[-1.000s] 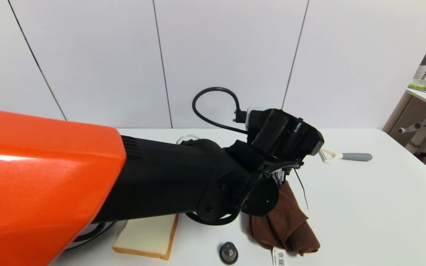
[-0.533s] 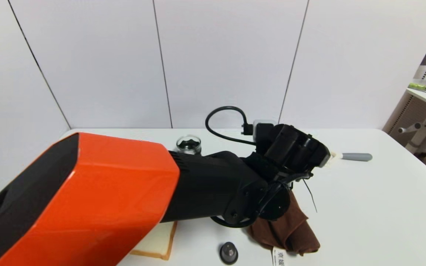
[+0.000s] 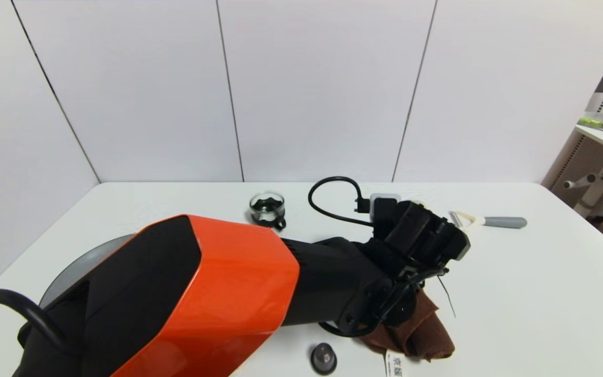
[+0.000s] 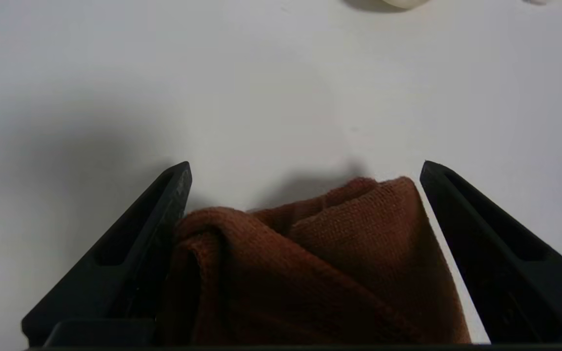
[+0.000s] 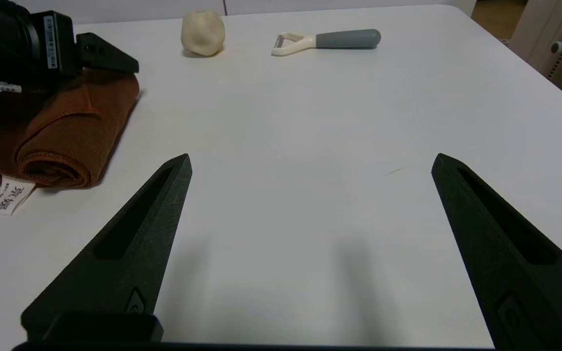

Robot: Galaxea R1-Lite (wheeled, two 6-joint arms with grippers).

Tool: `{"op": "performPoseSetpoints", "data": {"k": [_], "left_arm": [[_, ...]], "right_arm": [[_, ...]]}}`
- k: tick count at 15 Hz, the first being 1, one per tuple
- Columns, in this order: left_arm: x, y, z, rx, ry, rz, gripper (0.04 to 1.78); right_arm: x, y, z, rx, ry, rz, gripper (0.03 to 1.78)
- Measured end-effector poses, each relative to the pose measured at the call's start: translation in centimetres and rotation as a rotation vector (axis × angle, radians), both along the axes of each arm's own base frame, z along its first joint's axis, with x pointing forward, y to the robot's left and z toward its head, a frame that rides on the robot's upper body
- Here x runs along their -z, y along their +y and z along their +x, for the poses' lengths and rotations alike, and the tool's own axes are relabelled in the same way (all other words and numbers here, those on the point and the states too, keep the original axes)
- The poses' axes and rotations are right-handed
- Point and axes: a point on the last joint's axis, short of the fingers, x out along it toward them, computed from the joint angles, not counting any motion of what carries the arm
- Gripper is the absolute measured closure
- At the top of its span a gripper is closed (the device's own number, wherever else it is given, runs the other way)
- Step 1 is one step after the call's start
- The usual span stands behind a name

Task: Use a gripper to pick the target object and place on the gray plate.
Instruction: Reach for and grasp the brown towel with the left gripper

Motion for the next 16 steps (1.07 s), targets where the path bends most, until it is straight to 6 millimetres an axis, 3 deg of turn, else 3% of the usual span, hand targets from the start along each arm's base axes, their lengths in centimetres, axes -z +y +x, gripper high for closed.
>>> {"op": "performPoseSetpoints", "data": {"k": [6, 11, 16], "left_arm": [[1.7, 0.3, -0.2, 0.004, 0.042, 0.068, 0.13], [1.7, 0.5, -0.2, 0.005, 0.055, 0.061, 0.13], [1.8, 0.5, -0.3, 0.008, 0.060, 0.062, 0.80]], "right_arm": [[0.0, 0.0, 0.0, 0.000, 0.000, 0.000, 0.11], [0.0, 0.0, 0.0, 0.000, 0.000, 0.000, 0.11], [0.0, 0.0, 0.0, 0.000, 0.000, 0.000, 0.11]]}}
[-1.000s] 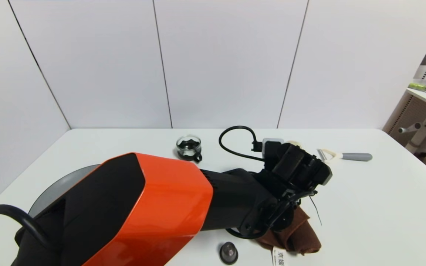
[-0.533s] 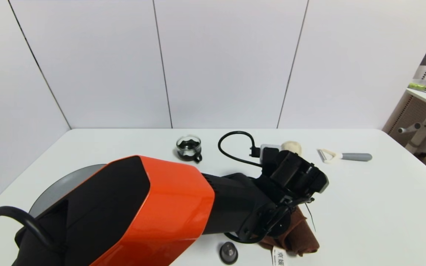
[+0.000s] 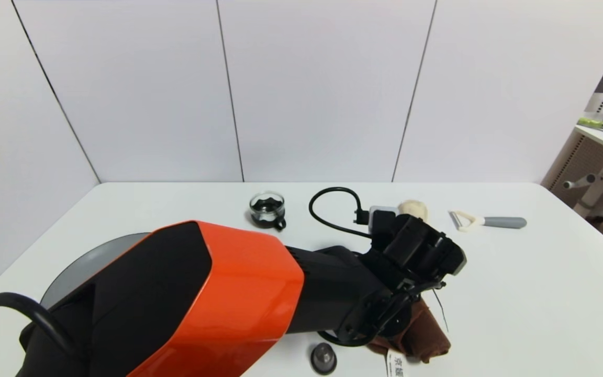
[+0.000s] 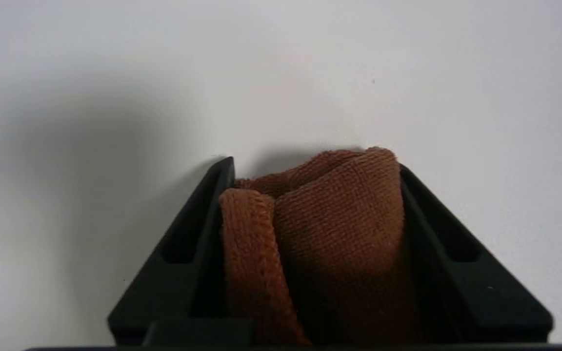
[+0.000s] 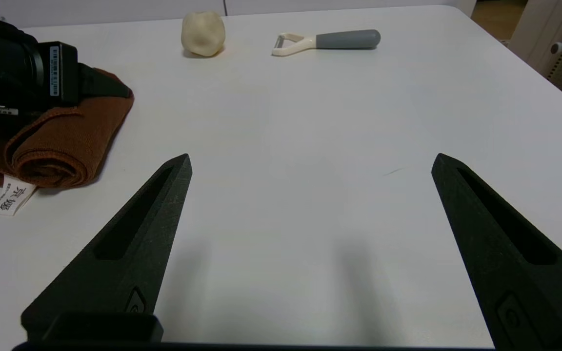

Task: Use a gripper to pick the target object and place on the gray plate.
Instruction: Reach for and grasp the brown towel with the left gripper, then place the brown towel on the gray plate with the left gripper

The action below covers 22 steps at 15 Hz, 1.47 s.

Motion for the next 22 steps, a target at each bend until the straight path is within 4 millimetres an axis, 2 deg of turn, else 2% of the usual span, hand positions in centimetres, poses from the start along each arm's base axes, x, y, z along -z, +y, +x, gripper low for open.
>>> {"op": "performPoseSetpoints", "data": {"k": [3, 5, 8, 10, 13, 16, 18, 19, 22], "left_arm": [[0.0, 0.0, 0.0, 0.004, -0.001, 0.002, 1.04], [-0.4, -0.1, 0.0, 0.004, -0.010, -0.006, 1.36], [-1.8, 0.1, -0.1, 0.016, -0.033, -0.013, 1.37], [-4.1, 0.6, -0.3, 0.049, -0.081, -0.011, 1.37], [-9.3, 2.4, -1.2, 0.122, -0.182, -0.016, 1.37], [-14.8, 6.2, -1.2, 0.139, -0.290, 0.013, 1.37], [-18.2, 10.2, -0.7, 0.140, -0.337, 0.042, 1.37], [-19.5, 12.5, -0.5, 0.151, -0.339, 0.057, 1.37], [-22.4, 21.2, 0.4, 0.139, -0.338, 0.172, 1.37]], "right_arm": [[0.0, 0.0, 0.0, 0.000, 0.000, 0.000, 0.11], [0.0, 0.0, 0.0, 0.000, 0.000, 0.000, 0.11], [0.0, 0.0, 0.0, 0.000, 0.000, 0.000, 0.11], [0.0, 0.0, 0.0, 0.000, 0.000, 0.000, 0.11], [0.0, 0.0, 0.0, 0.001, 0.000, 0.000, 0.11], [0.0, 0.0, 0.0, 0.001, 0.000, 0.000, 0.11], [0.0, 0.0, 0.0, 0.000, 0.000, 0.000, 0.11], [0.0, 0.0, 0.0, 0.000, 0.000, 0.000, 0.11], [0.0, 0.0, 0.0, 0.000, 0.000, 0.000, 0.11]]}}
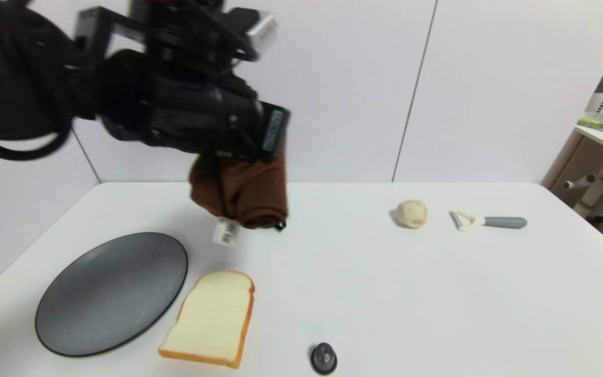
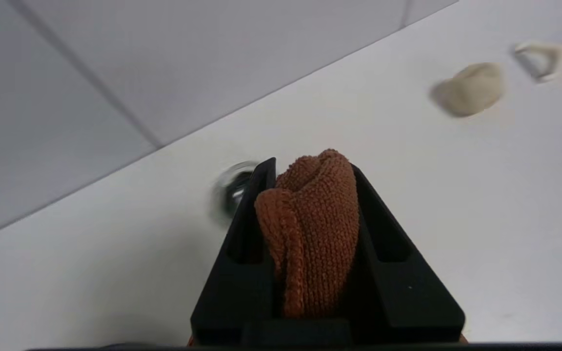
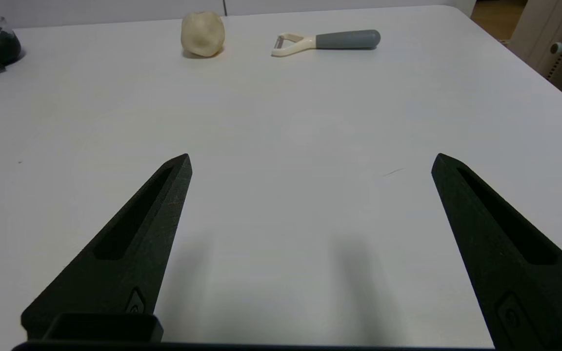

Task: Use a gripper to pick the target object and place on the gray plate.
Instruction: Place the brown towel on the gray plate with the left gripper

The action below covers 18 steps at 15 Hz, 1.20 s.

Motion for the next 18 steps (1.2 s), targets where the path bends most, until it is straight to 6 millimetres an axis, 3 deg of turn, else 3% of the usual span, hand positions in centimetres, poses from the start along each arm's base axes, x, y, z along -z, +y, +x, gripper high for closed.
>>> {"op": "performPoseSetpoints", "data": {"k": [4, 7, 10, 13, 18], "left_arm": [[-0.9, 10.6, -0.8, -0.097, 0.023, 0.076, 1.37], [0.8, 15.1, -2.8, -0.186, 0.097, 0.078, 1.37], [4.1, 16.8, -4.1, -0.246, 0.209, 0.094, 1.37], [7.9, 17.2, -4.6, -0.253, 0.314, 0.107, 1.37], [12.1, 17.6, -2.1, -0.275, 0.289, 0.095, 1.37]], "right_arm": [[0.0, 0.0, 0.0, 0.000, 0.000, 0.000, 0.11], [0.0, 0.0, 0.0, 0.000, 0.000, 0.000, 0.11], [0.0, 0.0, 0.0, 0.000, 0.000, 0.000, 0.11], [0.0, 0.0, 0.0, 0.000, 0.000, 0.000, 0.11], [0.0, 0.0, 0.0, 0.000, 0.000, 0.000, 0.11]]}}
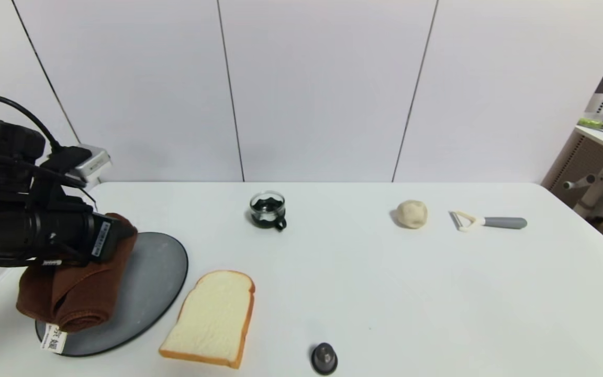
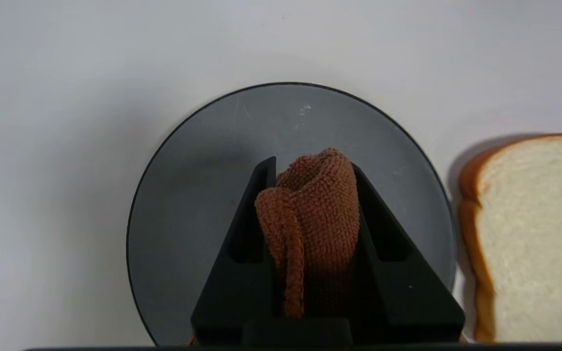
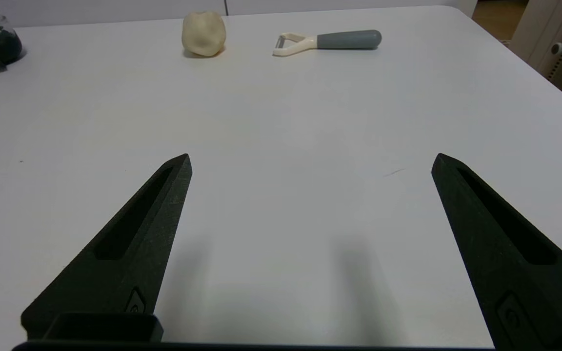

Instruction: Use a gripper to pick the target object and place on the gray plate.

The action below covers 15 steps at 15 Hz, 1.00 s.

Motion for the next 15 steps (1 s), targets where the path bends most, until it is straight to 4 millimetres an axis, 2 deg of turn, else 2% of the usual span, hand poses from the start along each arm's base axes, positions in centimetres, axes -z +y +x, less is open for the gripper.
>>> {"op": "performPoseSetpoints", "data": {"k": [2, 5, 7, 11, 15], "left_arm": [[1.2, 0.4, 0.7, -0.018, 0.042, 0.003, 1.37], [2.0, 0.5, 1.6, -0.026, 0.054, 0.004, 1.35], [2.3, 0.5, 1.8, -0.026, 0.060, 0.003, 1.06], [2.0, 0.5, 2.5, -0.022, -0.002, 0.004, 0.69], [-1.1, 0.5, 2.0, -0.019, -0.147, -0.005, 0.45]], "right_arm": [[0.0, 0.0, 0.0, 0.000, 0.000, 0.000, 0.11], [0.0, 0.0, 0.0, 0.000, 0.000, 0.000, 0.11], [0.0, 0.0, 0.0, 0.000, 0.000, 0.000, 0.11], [0.0, 0.0, 0.0, 0.000, 0.000, 0.000, 0.11], [0.0, 0.0, 0.0, 0.000, 0.000, 0.000, 0.11]]}}
